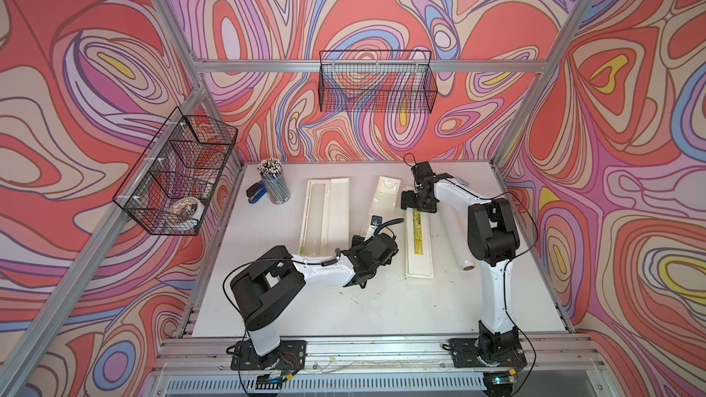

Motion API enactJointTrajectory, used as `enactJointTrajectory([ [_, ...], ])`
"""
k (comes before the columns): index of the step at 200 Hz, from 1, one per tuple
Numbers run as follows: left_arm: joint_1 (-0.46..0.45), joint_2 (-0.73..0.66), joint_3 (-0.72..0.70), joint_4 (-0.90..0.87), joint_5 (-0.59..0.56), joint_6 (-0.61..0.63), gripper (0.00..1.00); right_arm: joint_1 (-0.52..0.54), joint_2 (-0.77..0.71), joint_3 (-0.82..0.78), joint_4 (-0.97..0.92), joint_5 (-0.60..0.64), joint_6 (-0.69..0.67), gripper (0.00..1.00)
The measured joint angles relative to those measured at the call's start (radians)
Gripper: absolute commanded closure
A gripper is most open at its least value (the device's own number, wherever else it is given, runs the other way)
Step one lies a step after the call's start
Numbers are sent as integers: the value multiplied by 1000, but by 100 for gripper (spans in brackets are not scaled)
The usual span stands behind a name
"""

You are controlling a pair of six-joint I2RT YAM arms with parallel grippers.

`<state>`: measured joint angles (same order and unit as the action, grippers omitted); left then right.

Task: Put plastic wrap rolls into dispensers
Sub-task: Place the plastic wrap cutting box at the center of the board, then move the plastic wrap cutting box to the center of the board.

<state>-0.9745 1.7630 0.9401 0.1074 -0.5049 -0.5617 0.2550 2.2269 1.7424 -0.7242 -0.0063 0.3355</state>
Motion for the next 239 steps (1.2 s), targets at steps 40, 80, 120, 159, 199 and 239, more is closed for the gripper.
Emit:
enactJointTrajectory([
  [40,-3,35,23,-31,34,-98,18,2,47,68,-31,18,-20,40],
  [80,-36,37,-27,-142,113,-130,0,2,49,72,-36,14,-36,2],
  [120,-63,4,-40,-205,135,-61,0,2,49,71,-39,19,-38,2],
  [159,-79,-105,-55,-205,166,68,0,2,46,66,-35,21,-34,2],
  [199,-79,-140,-35,-205,195,179,0,2,9,53,-50,21,-40,2],
  [239,-73,-162,20,-224,170,325,1,2,-102,42,-62,29,-80,2],
])
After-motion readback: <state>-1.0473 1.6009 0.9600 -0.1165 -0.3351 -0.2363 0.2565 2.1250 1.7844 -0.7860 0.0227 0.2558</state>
